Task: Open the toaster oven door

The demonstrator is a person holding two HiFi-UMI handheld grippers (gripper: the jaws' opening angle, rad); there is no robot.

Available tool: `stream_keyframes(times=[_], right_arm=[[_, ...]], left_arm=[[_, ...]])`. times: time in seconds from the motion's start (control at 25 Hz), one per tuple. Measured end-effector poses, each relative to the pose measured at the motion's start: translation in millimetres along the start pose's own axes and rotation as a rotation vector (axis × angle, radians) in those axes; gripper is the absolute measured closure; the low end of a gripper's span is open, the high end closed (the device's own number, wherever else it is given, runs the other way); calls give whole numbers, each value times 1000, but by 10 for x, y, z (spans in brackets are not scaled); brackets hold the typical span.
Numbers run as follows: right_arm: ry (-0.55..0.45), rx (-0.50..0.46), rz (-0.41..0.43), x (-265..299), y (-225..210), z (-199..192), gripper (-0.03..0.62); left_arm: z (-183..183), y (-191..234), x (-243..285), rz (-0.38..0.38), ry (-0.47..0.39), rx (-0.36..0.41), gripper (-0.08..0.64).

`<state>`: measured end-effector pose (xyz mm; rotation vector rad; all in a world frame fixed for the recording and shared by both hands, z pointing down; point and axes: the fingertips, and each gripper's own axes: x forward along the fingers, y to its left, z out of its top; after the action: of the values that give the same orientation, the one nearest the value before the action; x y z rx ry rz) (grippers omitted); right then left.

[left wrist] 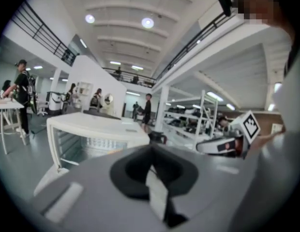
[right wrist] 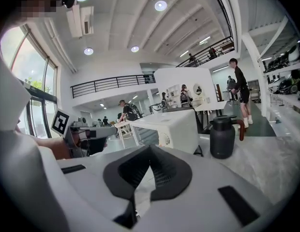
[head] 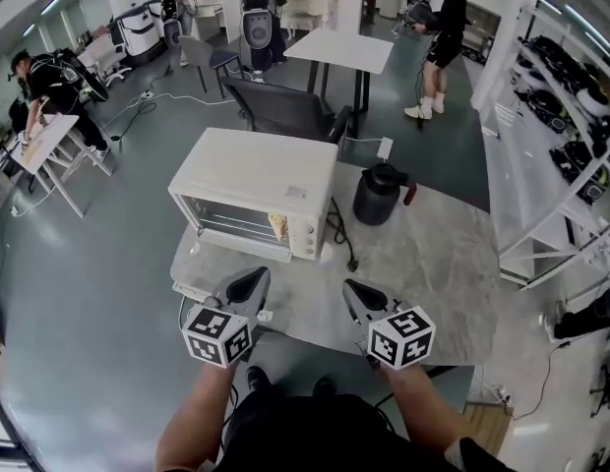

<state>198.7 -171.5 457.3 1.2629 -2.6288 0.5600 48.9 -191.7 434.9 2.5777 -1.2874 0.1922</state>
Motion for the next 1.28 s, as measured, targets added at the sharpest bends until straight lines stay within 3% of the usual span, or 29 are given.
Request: stream_keyframes(times=[0.28, 0.68, 0.96, 1.28], right_arm=[[-66, -50, 3, -218, -27, 227, 600], [-176, -91, 49, 126, 424, 752, 600], [-222, -133, 33, 327, 661, 1023, 600], [-205, -139, 3, 376, 662, 920, 601]], left_arm=[[325, -132, -57, -11, -47, 98, 552], [531, 484, -398, 92, -52, 172, 551], [608, 834, -578, 155, -81, 70, 551], [536, 994, -660, 167, -77, 65, 551]])
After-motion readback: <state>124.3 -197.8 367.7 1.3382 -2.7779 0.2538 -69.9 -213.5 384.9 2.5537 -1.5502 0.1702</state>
